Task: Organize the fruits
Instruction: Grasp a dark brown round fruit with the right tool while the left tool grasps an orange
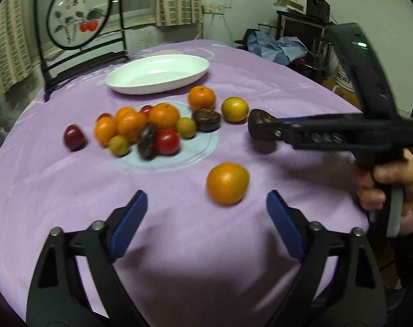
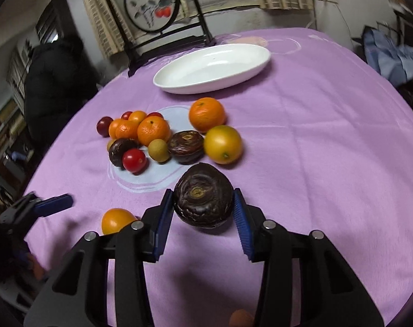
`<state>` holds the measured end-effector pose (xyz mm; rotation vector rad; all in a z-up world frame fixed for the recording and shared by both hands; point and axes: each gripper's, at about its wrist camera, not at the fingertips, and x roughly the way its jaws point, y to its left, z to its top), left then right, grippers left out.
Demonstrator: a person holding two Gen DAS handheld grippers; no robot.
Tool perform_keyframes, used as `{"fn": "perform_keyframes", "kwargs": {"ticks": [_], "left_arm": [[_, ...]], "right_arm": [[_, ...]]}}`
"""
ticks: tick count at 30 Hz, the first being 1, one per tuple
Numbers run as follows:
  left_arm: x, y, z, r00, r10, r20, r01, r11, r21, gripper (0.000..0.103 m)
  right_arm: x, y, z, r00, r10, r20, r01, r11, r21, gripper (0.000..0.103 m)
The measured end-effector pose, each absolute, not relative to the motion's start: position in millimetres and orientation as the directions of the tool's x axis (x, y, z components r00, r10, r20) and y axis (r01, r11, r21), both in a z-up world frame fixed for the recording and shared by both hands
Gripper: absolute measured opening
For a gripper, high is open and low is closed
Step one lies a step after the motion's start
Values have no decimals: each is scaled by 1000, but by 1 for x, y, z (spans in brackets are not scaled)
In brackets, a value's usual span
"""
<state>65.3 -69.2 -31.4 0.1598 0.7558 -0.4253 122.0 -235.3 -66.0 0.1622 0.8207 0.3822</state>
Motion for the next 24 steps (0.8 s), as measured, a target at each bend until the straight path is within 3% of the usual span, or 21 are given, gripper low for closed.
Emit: {"fn": "perform_keyframes", "kwargs": {"ticks": [3,9,13,20,24], "left_arm": [[80,-80,-36,608,-328,-723,440,897,-36,69],[93,-94,-42,558,-317,-767,452,891,-40,65],[97,-96,-49,520,-308,-797,452,891,-48,43],[96,-90,-47,512,-335,-791,456,886,-79,41],[114,-72,-13,565,-395,-725,454,882,-127,42]], "right_arm": [[119,-243,-66,615,403,-678,-265,915,304,44],[124,-248,-65,613,422,-668,-270,907,325,44],[125,-251,-66,610,430,-666,-276,903,330,44],[129,-252,-60,608,447,-656,-290,895,340,44],[145,-245,-37,638,455,-622,-318,891,325,44]]}}
